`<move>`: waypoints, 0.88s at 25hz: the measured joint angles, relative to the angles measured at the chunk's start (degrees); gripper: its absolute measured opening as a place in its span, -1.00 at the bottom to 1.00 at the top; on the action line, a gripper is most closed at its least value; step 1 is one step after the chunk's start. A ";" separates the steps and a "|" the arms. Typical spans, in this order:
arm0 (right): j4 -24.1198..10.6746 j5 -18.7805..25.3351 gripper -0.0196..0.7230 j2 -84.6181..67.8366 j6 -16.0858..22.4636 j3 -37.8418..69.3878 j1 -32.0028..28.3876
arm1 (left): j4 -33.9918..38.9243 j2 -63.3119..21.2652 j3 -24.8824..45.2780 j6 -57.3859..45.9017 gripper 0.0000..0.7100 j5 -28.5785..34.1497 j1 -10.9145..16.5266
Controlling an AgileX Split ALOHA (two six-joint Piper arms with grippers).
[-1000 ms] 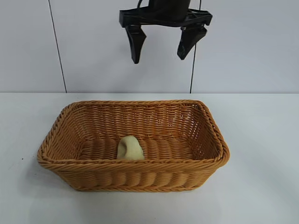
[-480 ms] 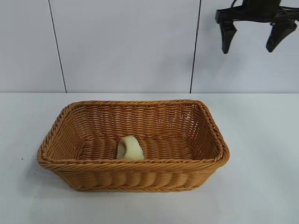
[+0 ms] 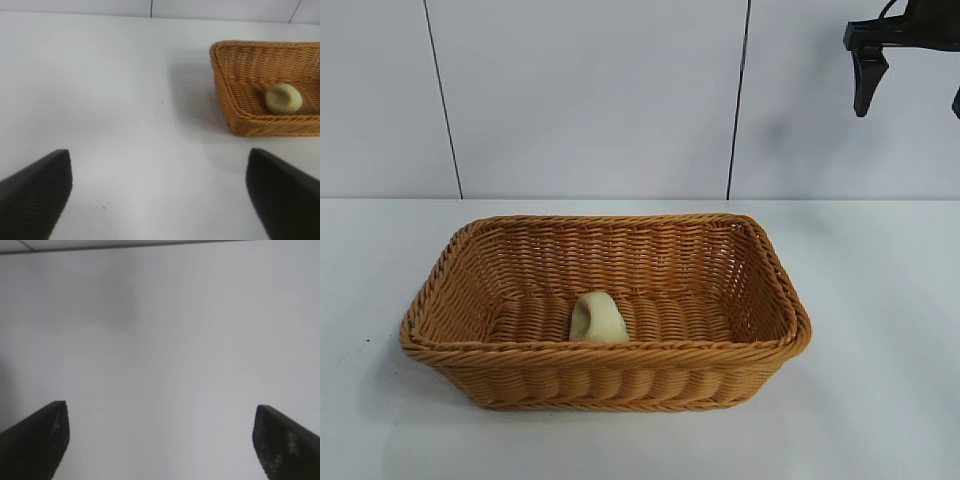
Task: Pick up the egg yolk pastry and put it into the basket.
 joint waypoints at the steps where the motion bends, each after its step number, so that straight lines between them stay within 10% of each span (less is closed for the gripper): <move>1: 0.00 0.00 0.92 -1.69 -0.39 2.89 0.00 | 0.00 0.00 0.00 0.00 0.95 0.00 0.00; 22: 3.40 -4.95 0.92 -59.72 -1.03 69.85 0.00 | 0.00 0.00 0.00 0.00 0.95 0.00 0.00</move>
